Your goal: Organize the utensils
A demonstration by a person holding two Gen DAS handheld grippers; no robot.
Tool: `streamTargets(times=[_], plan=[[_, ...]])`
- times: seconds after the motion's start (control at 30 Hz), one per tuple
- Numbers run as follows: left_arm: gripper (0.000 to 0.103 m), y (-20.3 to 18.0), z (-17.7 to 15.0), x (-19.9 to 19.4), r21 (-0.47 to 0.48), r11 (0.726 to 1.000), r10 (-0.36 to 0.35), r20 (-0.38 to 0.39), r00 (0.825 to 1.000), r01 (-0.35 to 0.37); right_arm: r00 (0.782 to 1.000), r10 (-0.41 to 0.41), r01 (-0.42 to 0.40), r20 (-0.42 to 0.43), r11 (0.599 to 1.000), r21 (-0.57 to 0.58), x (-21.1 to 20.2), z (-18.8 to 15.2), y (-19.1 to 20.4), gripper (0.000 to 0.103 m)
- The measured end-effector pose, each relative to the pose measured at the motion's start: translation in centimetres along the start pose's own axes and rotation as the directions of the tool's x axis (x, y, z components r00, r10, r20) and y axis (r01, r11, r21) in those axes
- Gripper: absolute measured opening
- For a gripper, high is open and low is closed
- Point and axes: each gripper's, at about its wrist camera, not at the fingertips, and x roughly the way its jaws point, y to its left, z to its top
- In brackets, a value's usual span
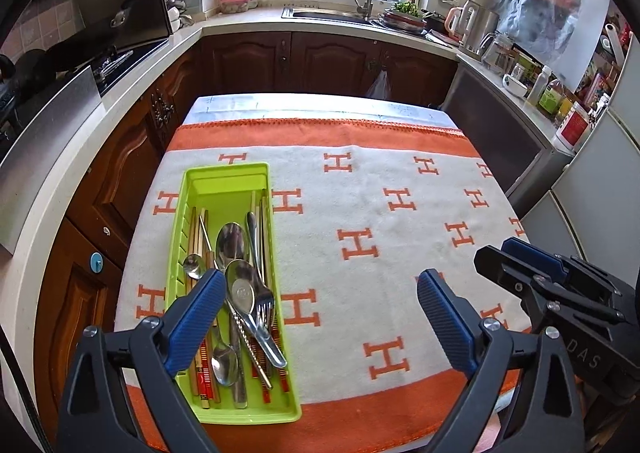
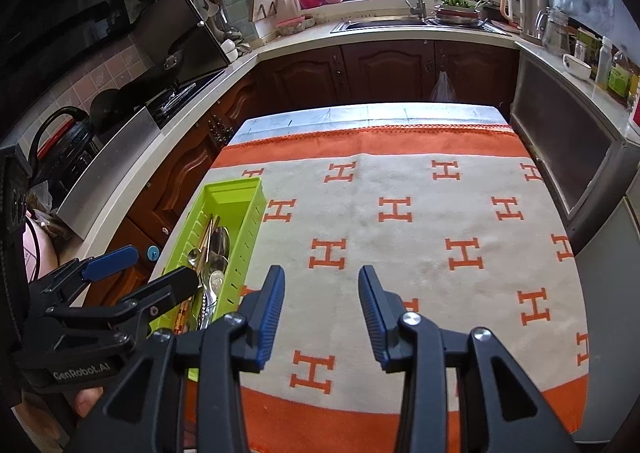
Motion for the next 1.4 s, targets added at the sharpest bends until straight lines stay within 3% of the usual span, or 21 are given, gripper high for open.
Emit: streamTargets(times=[0.4,0.77,1.4], plan=[[0.102,-0.7,-0.1,-0.7,-0.018,0.995,0.098,0.008,0.995,-0.098,0.999,-0.031,0.030,0.044,0.999,0.018,-1.6,-0.2,-0.3,0.045],[0.102,-0.9,-0.7,0.4,-0.021,0.994,0.109,-0.053,0.993,-0.111,0.999,-0.016,0.015,0.036,0.999,0.028,-1.8,-0.8,-0.3,0.045],[0.102,-1.1,-0.5,0.1,-0.032,0.990,0.135,-0.028,0.990,-0.136,0.999,-0.015,0.014,0.037,1.000,0.016,-1.5,-0.8,0.1,0.046]])
